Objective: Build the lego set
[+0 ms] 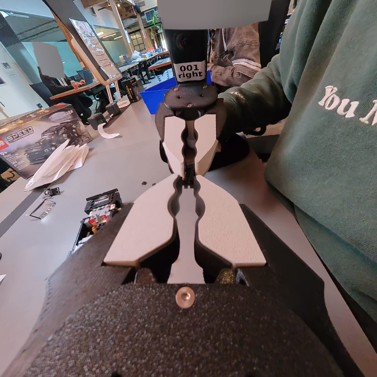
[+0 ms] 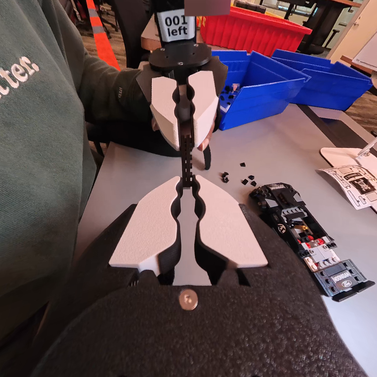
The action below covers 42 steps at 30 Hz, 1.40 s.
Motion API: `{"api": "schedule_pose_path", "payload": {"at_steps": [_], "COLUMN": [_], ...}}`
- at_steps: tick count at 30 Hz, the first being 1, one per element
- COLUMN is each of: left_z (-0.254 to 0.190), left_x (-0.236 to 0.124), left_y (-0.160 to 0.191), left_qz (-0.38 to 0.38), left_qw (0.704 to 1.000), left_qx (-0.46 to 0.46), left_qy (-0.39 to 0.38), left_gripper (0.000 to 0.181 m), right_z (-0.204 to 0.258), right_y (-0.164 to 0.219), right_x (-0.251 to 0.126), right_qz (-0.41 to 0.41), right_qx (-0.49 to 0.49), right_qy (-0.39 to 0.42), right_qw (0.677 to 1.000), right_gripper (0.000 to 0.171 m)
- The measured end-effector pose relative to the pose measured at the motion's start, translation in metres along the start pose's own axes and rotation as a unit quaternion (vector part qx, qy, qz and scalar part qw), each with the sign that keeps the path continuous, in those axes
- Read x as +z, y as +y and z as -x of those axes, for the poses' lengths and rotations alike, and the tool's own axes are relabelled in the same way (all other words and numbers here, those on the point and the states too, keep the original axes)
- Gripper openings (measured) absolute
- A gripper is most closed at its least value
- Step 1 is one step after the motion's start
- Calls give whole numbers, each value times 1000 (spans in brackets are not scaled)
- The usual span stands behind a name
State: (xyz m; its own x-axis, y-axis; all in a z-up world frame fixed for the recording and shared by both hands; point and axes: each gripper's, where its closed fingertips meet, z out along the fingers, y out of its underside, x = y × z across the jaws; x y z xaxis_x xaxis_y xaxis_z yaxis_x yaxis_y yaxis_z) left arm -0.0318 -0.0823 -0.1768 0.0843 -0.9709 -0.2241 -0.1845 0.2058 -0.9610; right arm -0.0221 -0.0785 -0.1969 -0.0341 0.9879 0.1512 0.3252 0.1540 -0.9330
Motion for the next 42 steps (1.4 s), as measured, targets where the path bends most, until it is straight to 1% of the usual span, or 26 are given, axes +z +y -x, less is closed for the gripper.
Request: {"api": "schedule_pose_path", "payload": {"at_steps": [10, 14, 16, 18, 19, 20, 21, 24, 27, 30, 31, 32, 33, 34, 35, 37, 40, 42], "left_z": [0, 2, 3, 3, 2, 1, -1, 1, -1, -1, 0, 0, -2, -3, -4, -3, -1, -3], "left_x": [1, 2, 1, 2, 3, 4, 4, 3, 1, 0, 1, 4, 6, 9, 9, 7, 4, 4], "left_y": [1, 4, 4, 4, 5, 6, 5, 4, 1, 1, 1, 2, 5, 8, 10, 8, 1, 0], "left_qz": [28, 29, 29, 29, 32, 34, 31, 21, 1, -14, -15, -11, 0, 11, 18, 18, 5, -6], "left_qw": [999, 999, 999, 999, 999, 999, 999, 999, 1000, 1000, 1000, 1000, 1000, 1000, 999, 1000, 999, 1000], "left_qx": [41, 36, 35, 36, 37, 37, 36, 21, -2, 5, 12, 17, 17, 24, 34, 23, 33, 26], "left_qy": [-22, -23, -26, -26, -24, -20, -17, -15, 5, 6, -3, -8, -7, -8, -7, -5, -15, -5], "left_gripper": [11, 11, 11, 11, 11, 11, 11, 11, 11, 9, 12, 22, 20, 10, 10, 10, 11, 11], "right_z": [-2, -6, -7, -5, -4, -3, -3, -4, -2, -3, -5, -5, -4, -2, -1, -2, -4, -3], "right_y": [2, 3, 1, 0, -2, -4, -5, -7, -8, -7, -7, -7, -6, -5, -5, -9, -17, -18], "right_x": [2, 2, 2, 4, 5, 6, 6, 6, 8, 9, 9, 9, 10, 12, 13, 13, 12, 11], "right_qz": [6, 18, 21, 27, 24, 19, 20, 39, 57, 74, 76, 76, 78, 85, 88, 78, 55, 49], "right_qx": [8, -7, -18, -33, -41, -48, -57, -53, -30, -23, -20, -19, -23, -30, -37, -39, -58, -71], "right_qy": [-5, 15, 24, 29, 32, 36, 38, 41, 29, 30, 30, 28, 25, 23, 24, 31, 53, 59], "right_qw": [1000, 1000, 999, 999, 998, 998, 997, 997, 997, 997, 996, 997, 996, 996, 995, 996, 995, 995], "right_gripper": [9, 10, 20, 21, 20, 10, 9, 8, 8, 8, 8, 8, 8, 8, 8, 8, 9, 11]}}
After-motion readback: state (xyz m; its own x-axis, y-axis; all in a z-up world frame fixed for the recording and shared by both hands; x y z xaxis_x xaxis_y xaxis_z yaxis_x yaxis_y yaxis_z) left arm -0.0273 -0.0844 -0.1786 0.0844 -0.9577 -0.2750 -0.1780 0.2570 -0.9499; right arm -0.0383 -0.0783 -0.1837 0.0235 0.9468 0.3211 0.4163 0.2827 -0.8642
